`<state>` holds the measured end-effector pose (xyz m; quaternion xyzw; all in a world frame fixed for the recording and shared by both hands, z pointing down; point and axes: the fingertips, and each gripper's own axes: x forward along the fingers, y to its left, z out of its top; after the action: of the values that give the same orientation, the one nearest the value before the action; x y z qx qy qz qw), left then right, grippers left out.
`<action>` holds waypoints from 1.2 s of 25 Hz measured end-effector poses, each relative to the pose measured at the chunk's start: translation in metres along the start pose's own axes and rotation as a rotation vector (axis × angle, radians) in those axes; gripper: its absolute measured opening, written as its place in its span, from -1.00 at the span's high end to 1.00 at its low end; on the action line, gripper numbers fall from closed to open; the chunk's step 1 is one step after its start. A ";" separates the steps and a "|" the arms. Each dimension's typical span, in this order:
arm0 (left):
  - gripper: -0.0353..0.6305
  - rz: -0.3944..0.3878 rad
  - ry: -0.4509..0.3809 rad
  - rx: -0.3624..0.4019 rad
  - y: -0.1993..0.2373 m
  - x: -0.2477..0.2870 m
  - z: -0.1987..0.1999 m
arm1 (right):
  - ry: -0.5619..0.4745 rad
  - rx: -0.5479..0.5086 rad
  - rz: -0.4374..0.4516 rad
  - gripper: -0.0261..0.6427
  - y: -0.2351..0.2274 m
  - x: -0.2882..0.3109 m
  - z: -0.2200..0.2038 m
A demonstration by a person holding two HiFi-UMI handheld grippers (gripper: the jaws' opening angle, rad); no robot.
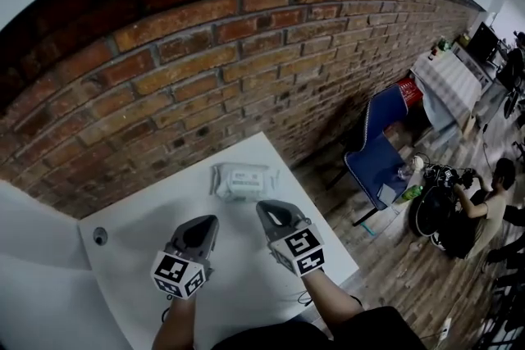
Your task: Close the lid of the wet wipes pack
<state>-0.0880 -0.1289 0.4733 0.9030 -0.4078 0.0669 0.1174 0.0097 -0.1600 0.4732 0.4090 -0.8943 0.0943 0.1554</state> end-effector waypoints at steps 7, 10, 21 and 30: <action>0.88 -0.016 -0.026 0.020 -0.014 -0.023 0.007 | -0.016 -0.006 -0.034 0.93 0.019 -0.025 0.001; 0.88 -0.029 -0.037 0.025 -0.022 -0.032 0.010 | -0.023 -0.005 -0.053 0.93 0.027 -0.037 0.001; 0.88 -0.086 -0.078 0.058 -0.051 -0.066 0.019 | -0.049 -0.014 -0.119 0.93 0.055 -0.083 -0.001; 0.88 -0.119 -0.098 0.074 -0.070 -0.091 0.020 | -0.063 -0.016 -0.158 0.93 0.077 -0.110 -0.005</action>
<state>-0.0941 -0.0239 0.4234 0.9315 -0.3560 0.0307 0.0677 0.0198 -0.0320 0.4355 0.4796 -0.8645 0.0617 0.1372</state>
